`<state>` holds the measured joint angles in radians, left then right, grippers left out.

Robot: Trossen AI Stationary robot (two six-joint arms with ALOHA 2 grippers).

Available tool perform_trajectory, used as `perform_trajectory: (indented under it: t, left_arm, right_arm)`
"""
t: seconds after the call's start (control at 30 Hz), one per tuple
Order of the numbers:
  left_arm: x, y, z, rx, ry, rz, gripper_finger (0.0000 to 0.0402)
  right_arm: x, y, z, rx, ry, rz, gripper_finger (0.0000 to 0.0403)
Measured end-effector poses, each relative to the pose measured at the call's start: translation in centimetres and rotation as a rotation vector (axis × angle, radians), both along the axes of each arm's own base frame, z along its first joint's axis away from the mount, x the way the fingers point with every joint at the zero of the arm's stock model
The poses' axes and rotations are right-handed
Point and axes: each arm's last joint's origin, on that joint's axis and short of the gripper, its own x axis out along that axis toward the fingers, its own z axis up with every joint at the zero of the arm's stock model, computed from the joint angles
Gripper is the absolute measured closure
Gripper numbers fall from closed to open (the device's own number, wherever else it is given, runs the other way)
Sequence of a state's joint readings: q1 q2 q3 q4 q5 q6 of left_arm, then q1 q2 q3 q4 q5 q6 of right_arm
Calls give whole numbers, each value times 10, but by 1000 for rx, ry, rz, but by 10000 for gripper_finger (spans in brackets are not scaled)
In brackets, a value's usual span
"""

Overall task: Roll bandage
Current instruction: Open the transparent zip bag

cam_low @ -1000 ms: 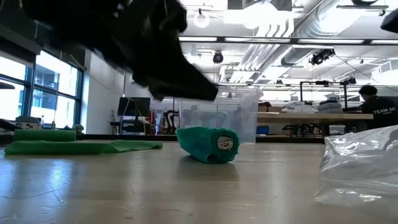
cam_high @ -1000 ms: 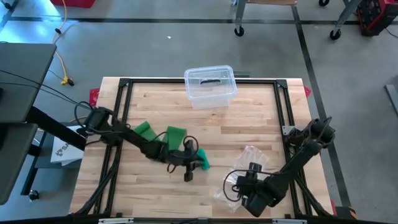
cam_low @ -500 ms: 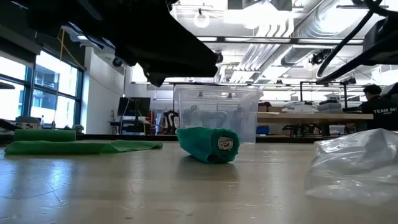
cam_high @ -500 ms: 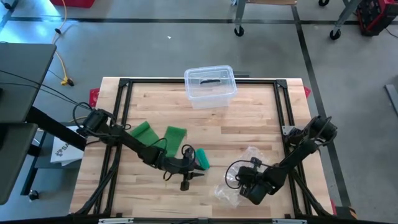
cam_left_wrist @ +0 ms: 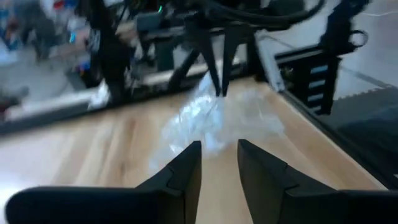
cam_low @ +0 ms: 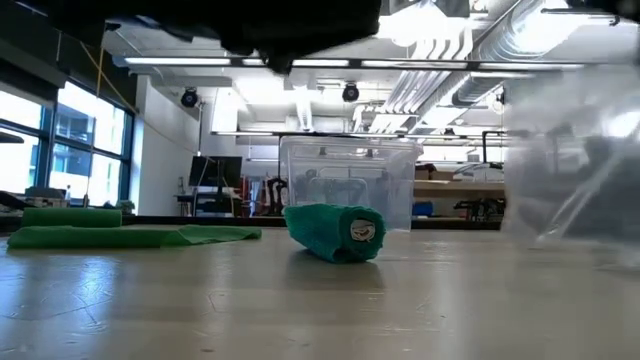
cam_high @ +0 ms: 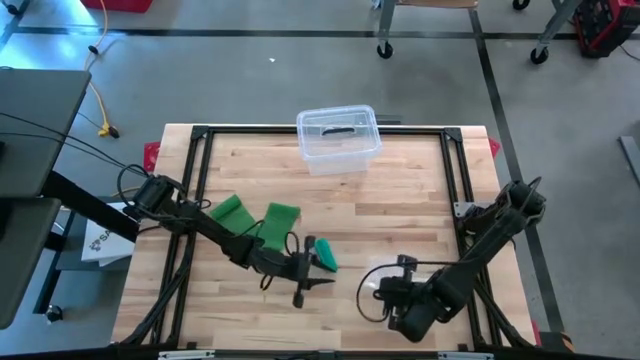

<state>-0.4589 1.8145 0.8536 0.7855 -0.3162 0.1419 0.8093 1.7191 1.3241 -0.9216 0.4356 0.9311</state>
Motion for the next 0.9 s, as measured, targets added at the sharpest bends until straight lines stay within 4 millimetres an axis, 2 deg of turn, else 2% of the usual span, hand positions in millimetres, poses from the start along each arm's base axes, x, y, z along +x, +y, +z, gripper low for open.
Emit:
perform_trajectory:
  t: [0.27,0.33,0.47,0.73,0.83,0.9]
  left_arm:
    - [-10,-24,3,313,-98,-230,249]
    - [-10,-31,6,341,-115,-228,235]
    - [-4,-43,15,363,-142,-114,221]
    - [-1,-59,29,342,-182,-97,222]
    - [-2,-61,29,309,-182,-120,240]
    - [-2,-62,29,274,-177,-134,267]
  right_arm:
    - [16,7,27,57,-210,138,402]
    - [21,6,32,88,-261,166,402]
    - [37,5,42,160,-353,251,402]
    - [56,-8,47,221,-379,321,402]
    - [58,-11,47,219,-381,320,403]
    - [58,-11,47,218,-382,317,403]
